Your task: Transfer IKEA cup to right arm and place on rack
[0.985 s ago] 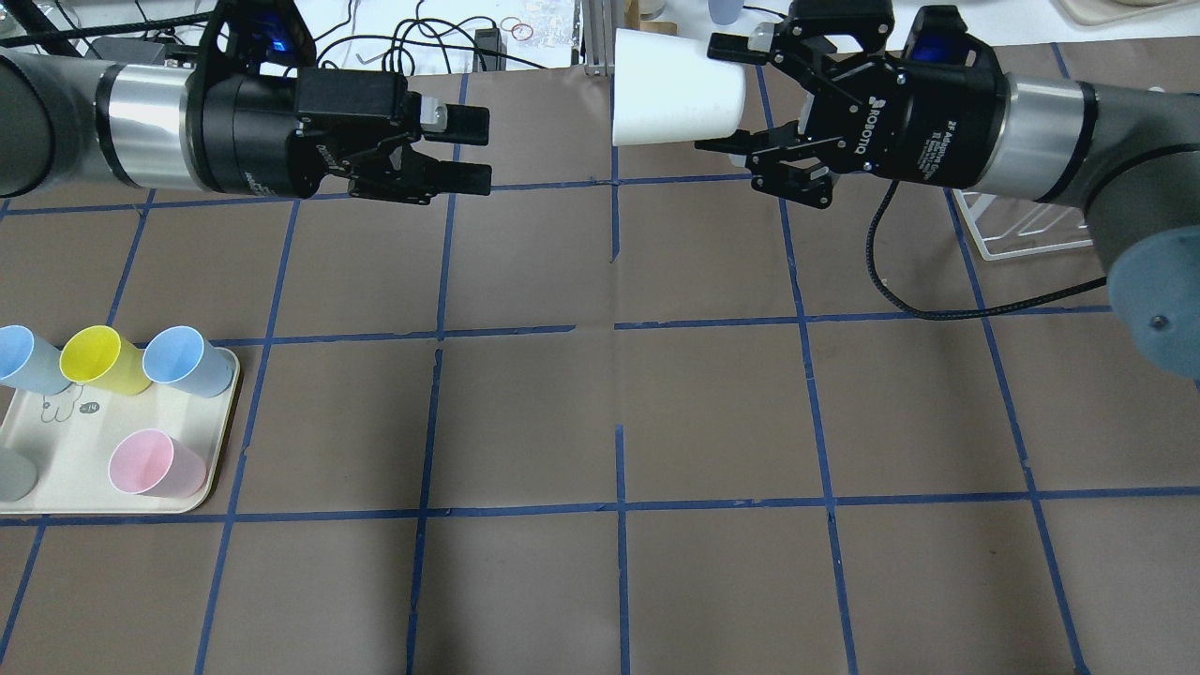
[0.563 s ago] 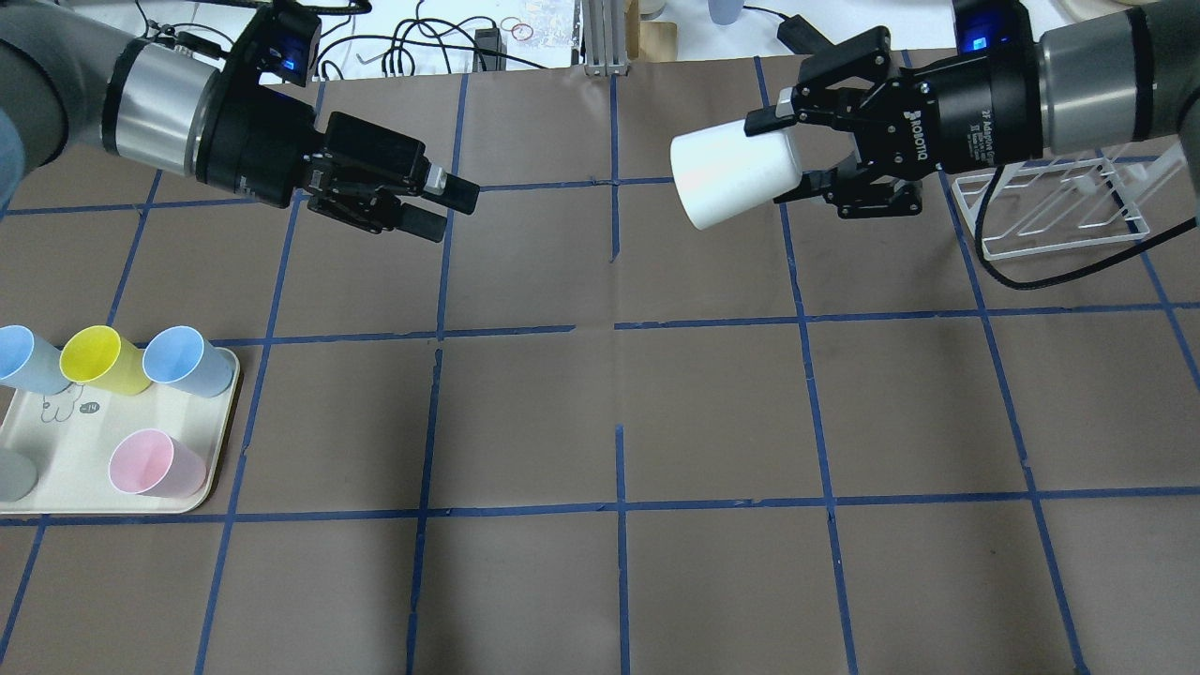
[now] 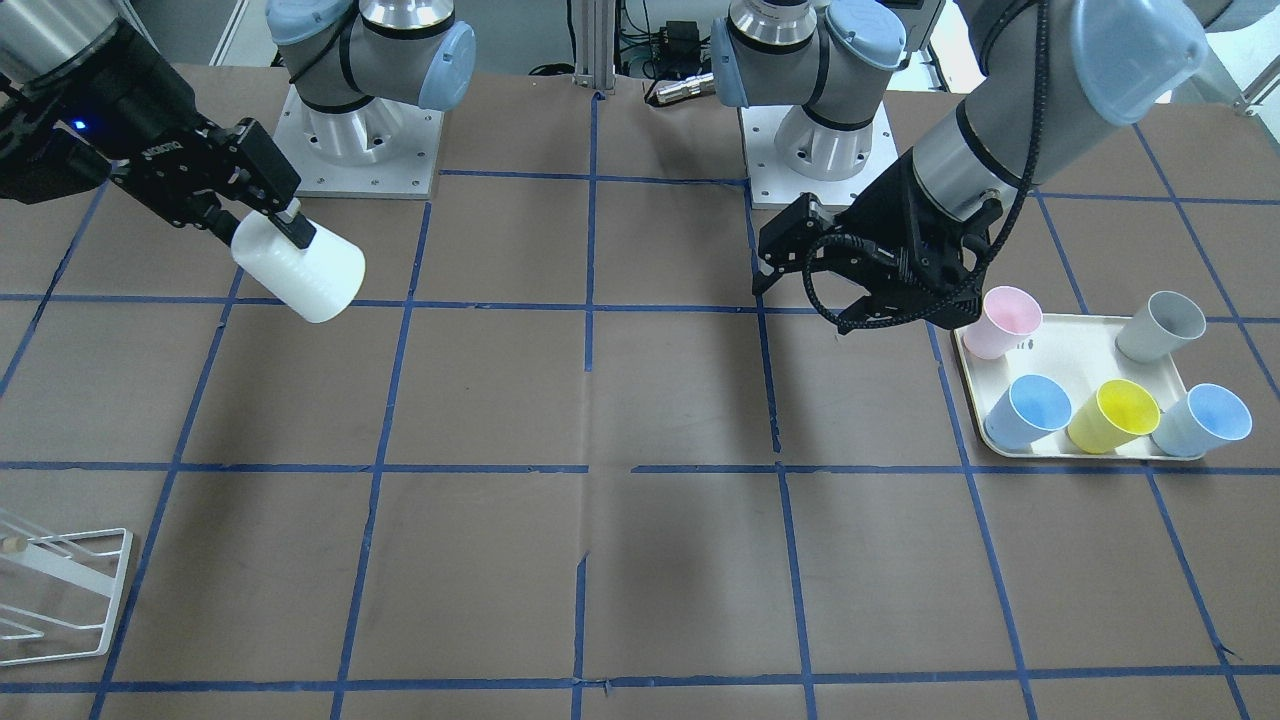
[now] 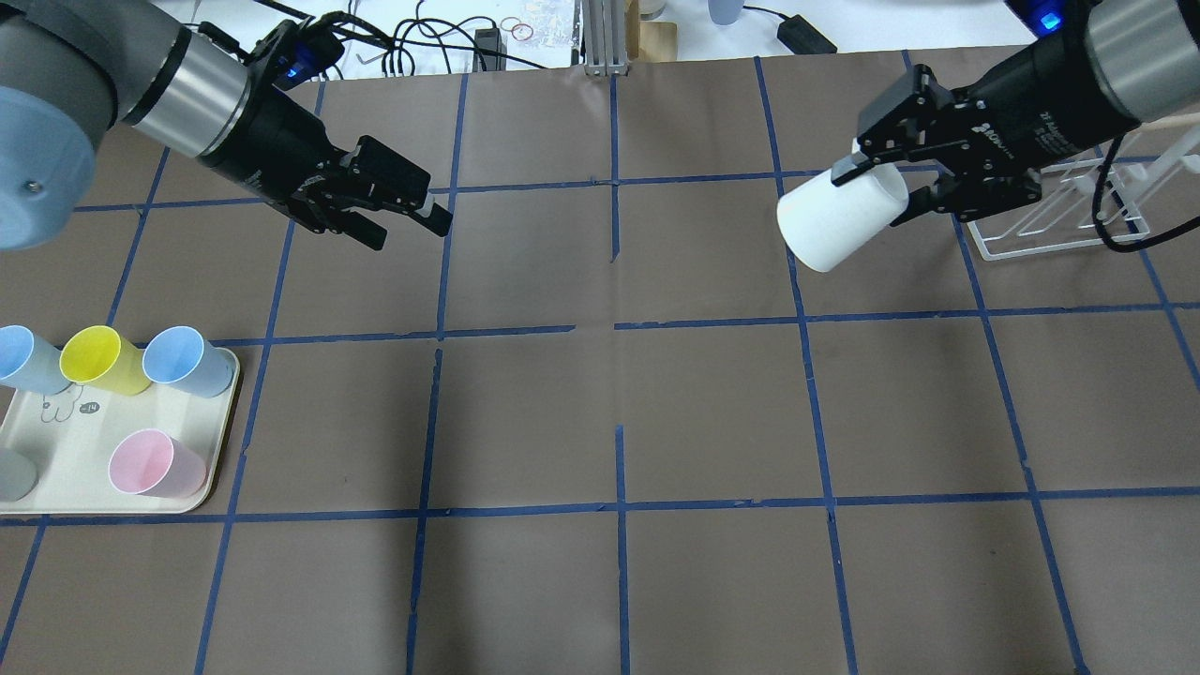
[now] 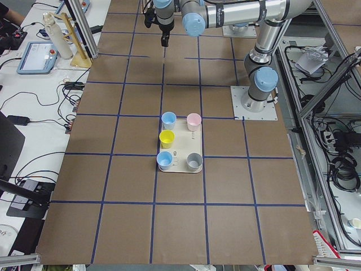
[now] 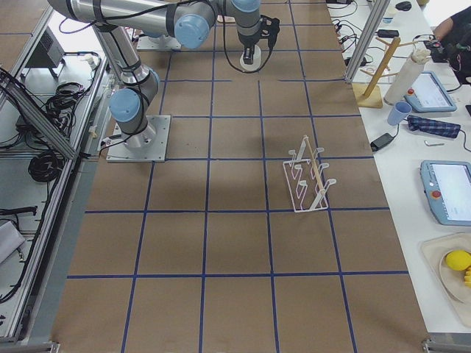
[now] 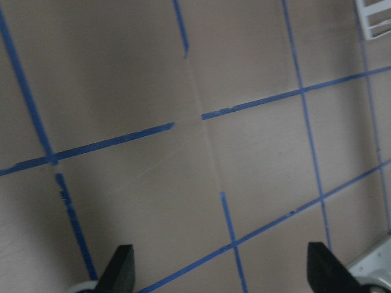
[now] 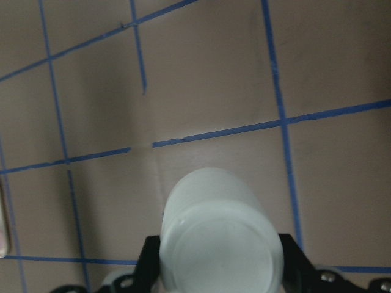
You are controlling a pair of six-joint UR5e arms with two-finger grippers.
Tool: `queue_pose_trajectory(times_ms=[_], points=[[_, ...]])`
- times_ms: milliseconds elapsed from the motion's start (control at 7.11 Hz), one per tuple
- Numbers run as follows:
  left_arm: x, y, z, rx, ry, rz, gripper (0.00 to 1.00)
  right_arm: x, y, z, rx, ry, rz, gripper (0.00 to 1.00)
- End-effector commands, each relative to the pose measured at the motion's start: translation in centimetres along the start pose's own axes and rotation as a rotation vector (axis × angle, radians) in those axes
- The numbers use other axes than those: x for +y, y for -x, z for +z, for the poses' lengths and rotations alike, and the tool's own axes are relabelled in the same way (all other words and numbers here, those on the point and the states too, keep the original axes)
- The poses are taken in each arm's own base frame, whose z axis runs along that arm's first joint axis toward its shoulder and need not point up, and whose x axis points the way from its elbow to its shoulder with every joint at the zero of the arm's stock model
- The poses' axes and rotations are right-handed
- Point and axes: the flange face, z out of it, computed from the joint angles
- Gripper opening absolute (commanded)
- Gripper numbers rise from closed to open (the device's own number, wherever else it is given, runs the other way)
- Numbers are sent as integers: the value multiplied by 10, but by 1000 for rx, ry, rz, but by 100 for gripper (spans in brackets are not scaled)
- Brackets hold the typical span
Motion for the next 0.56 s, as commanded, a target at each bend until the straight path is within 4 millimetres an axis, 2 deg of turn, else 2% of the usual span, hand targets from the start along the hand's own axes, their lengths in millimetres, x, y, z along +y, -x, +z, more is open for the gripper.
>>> queue_pose_trajectory(times_ms=[0,141,281,422], points=[[-8,-34,-32,-368,11,-26,100,-10,-40,-13,223,-10,-155,14],[9,-48,-53,-384,1,-60,100,-24,-73,-14,252,-25,-131,14],[15,-48,-61,-383,-19,-98,100,-38,-102,-10,268,-27,-156,14],[20,-38,-71,-348,-36,-125,100,-52,-122,-5,281,-40,-185,14]])
